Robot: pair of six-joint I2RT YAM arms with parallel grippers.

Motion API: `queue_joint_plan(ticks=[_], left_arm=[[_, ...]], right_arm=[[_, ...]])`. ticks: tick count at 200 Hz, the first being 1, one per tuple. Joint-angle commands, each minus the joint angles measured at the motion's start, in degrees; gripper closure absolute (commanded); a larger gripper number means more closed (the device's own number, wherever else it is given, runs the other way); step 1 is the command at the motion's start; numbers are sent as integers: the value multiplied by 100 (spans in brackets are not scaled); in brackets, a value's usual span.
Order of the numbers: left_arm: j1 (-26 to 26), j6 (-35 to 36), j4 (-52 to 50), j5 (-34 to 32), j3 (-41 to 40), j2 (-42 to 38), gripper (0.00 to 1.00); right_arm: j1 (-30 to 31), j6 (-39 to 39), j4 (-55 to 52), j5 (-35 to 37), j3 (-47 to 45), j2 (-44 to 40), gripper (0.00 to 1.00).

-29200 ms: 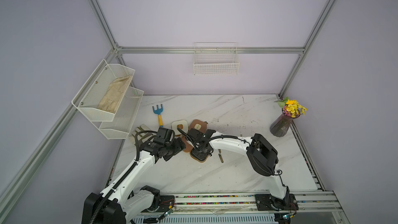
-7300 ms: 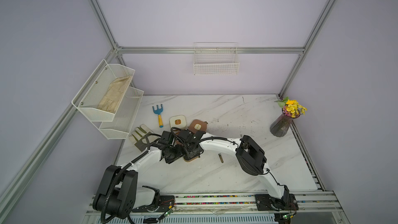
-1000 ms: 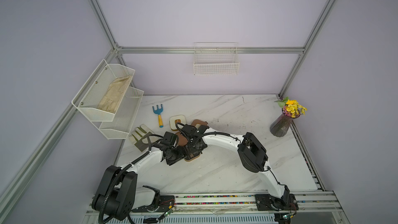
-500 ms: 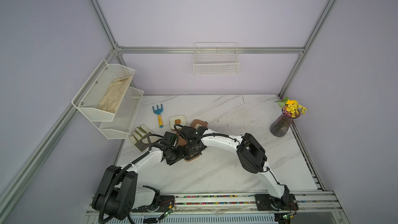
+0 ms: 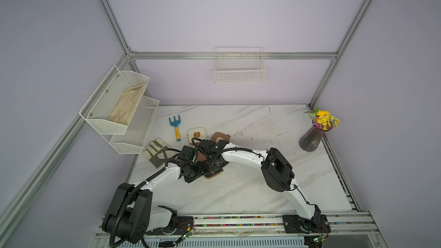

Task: Organize nail clipper sets
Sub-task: Place the nail clipper in the storage box.

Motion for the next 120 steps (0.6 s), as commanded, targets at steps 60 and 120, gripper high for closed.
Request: queue_joint_plan(ticks=[60, 120], left_arm=[[-47, -36, 18, 19, 154, 113, 29], [-54, -27, 21, 22, 169, 153, 29]], right_arm=[[106, 26, -833, -77, 226, 412, 77], [193, 17, -970, 64, 688, 128, 73]])
